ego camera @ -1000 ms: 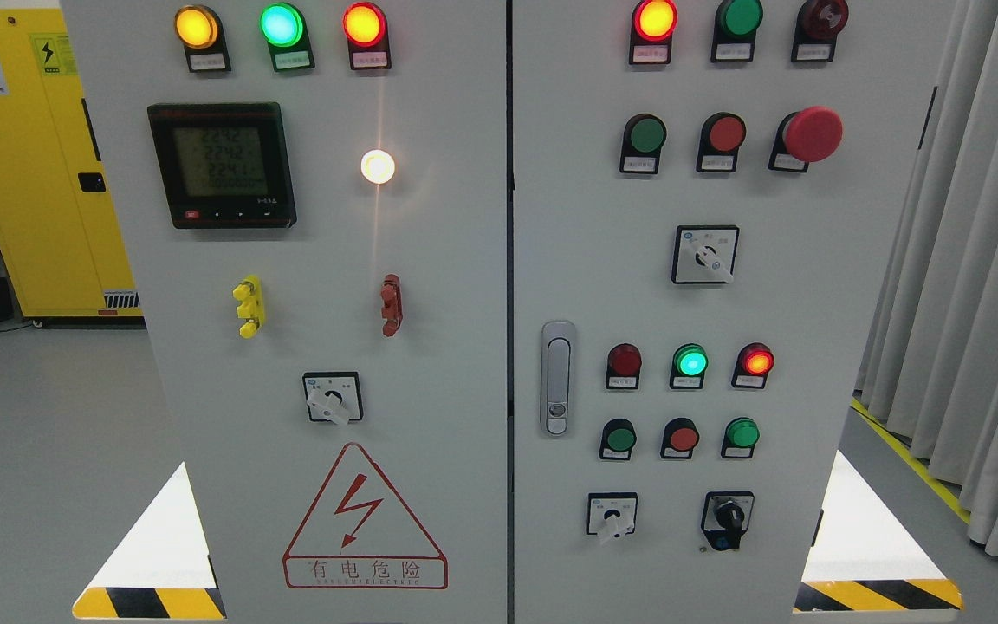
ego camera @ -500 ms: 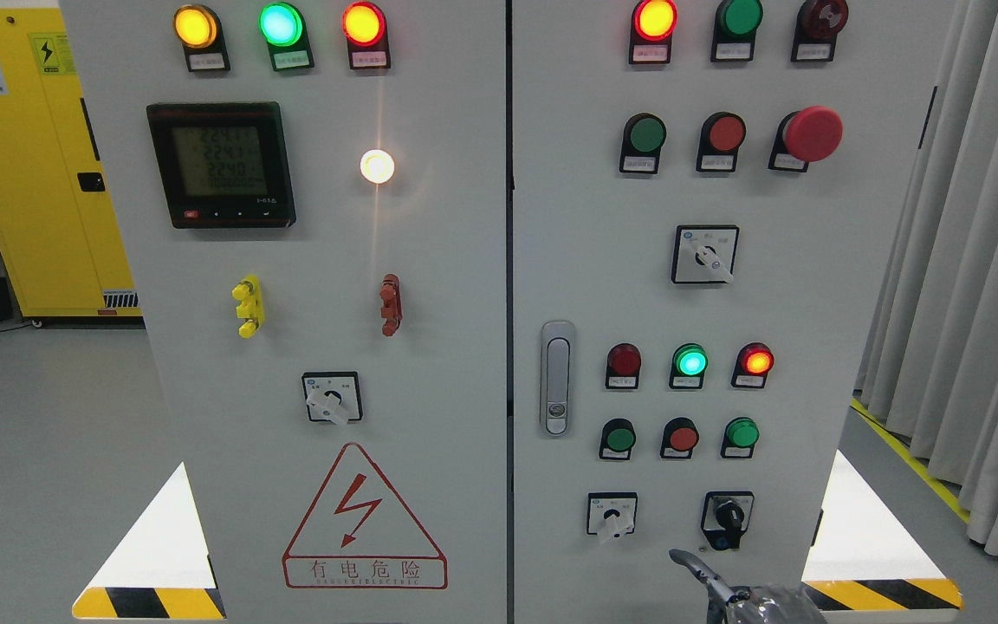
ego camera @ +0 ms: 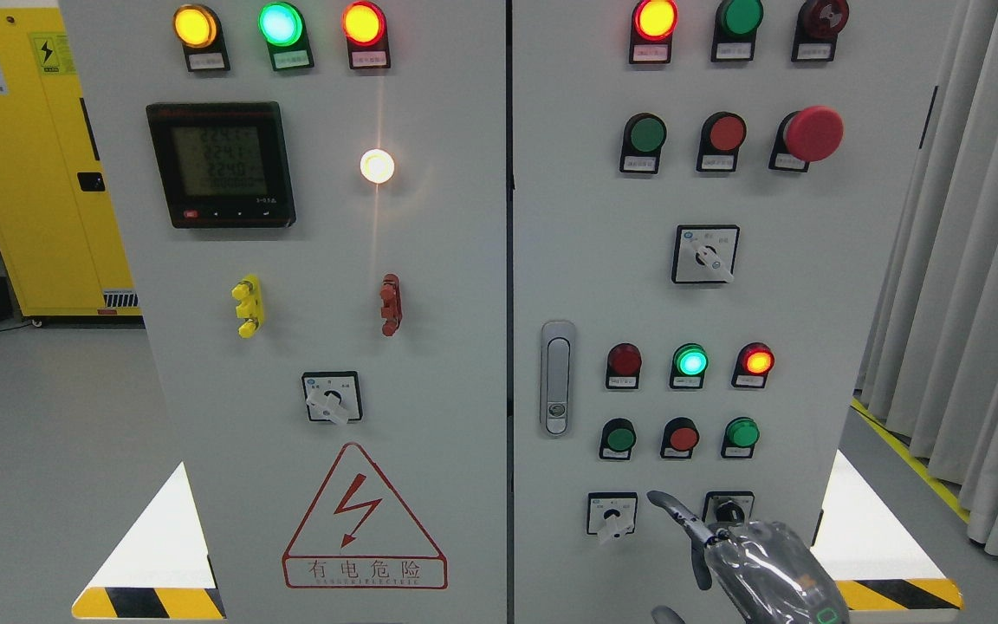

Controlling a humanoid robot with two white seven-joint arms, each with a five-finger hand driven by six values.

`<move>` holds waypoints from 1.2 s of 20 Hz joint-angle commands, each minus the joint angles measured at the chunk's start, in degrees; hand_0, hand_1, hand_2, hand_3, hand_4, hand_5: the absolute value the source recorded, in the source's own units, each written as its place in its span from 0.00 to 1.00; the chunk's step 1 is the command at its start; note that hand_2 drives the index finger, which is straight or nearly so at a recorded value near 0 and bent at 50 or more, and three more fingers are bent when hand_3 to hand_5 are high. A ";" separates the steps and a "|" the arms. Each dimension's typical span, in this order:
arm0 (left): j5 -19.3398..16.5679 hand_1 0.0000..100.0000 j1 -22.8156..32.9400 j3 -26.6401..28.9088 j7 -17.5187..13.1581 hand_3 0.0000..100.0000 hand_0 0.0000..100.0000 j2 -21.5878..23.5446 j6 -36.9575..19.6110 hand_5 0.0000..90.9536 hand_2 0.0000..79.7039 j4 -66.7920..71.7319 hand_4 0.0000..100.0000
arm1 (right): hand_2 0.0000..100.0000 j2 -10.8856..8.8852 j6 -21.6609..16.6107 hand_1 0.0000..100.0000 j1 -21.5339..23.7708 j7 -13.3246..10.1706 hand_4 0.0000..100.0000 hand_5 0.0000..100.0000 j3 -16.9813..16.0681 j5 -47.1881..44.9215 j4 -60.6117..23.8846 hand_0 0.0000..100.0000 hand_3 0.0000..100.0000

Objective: Press green start button
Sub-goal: 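Raise the right hand toward the lower green push button, then press the lower green button with the right hand's index finger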

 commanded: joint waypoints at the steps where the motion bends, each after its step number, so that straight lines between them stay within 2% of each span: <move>1: 0.00 0.56 -0.11 -0.01 -0.02 0.00 0.12 -0.07 0.03 0.00 0.00 -1.47 0.00 | 0.00 0.20 0.26 0.59 -3.74 1.35 0.81 0.72 2.69 1.32 -0.90 0.33 0.78; 24: 0.00 0.56 -0.29 -0.10 -0.02 0.00 0.12 -0.16 0.03 0.00 0.00 -1.82 0.00 | 0.00 0.55 0.43 0.57 -7.52 0.73 0.79 0.69 1.63 0.97 7.37 0.37 0.75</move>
